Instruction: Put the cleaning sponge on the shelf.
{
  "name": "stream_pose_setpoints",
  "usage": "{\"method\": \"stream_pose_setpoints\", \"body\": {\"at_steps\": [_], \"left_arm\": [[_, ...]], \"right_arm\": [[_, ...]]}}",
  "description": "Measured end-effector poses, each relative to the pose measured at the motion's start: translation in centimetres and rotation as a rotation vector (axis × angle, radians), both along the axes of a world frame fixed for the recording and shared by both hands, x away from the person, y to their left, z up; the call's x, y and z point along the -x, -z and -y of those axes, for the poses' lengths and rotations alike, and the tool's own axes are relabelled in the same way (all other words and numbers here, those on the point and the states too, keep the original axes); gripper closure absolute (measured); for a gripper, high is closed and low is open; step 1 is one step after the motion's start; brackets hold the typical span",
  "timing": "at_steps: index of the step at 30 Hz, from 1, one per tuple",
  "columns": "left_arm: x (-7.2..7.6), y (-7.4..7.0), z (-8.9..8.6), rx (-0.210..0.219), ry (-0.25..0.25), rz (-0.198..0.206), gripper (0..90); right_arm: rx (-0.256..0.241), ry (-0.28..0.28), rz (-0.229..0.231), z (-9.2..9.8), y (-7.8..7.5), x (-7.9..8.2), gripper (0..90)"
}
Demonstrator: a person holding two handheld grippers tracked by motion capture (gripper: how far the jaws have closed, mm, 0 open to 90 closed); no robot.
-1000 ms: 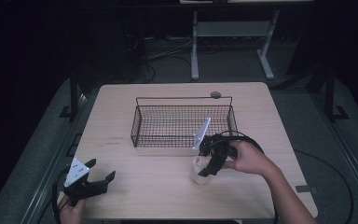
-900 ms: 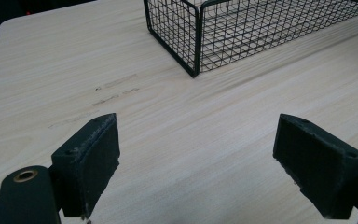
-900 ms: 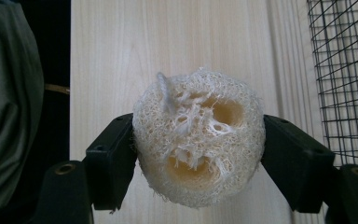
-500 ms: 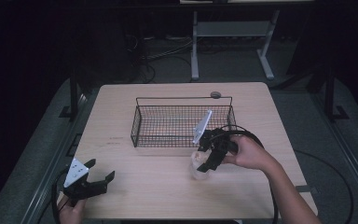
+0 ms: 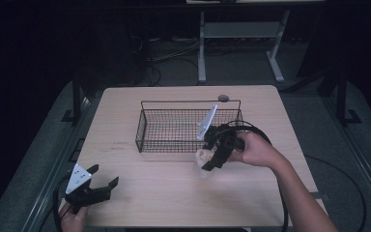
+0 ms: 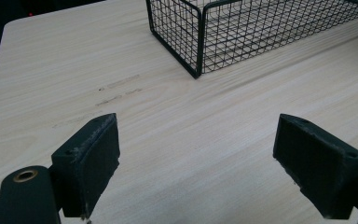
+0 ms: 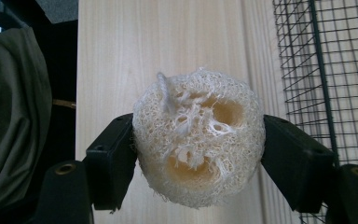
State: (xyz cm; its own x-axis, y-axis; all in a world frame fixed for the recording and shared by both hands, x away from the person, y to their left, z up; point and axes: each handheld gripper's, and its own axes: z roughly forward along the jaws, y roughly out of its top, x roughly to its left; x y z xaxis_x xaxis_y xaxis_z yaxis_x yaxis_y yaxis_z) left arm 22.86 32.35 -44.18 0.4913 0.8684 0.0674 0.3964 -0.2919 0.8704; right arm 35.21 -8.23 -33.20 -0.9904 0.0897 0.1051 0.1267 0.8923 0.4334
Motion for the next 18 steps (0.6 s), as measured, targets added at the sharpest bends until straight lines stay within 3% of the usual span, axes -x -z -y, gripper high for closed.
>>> {"method": "stream_pose_setpoints", "body": {"at_steps": [18], "left_arm": [[-0.1,0.0,0.1,0.004,0.0,-0.001,13.7]], "right_arm": [[-0.012,0.002,0.014,-0.2,-2.0,-1.4,28.6]]}}
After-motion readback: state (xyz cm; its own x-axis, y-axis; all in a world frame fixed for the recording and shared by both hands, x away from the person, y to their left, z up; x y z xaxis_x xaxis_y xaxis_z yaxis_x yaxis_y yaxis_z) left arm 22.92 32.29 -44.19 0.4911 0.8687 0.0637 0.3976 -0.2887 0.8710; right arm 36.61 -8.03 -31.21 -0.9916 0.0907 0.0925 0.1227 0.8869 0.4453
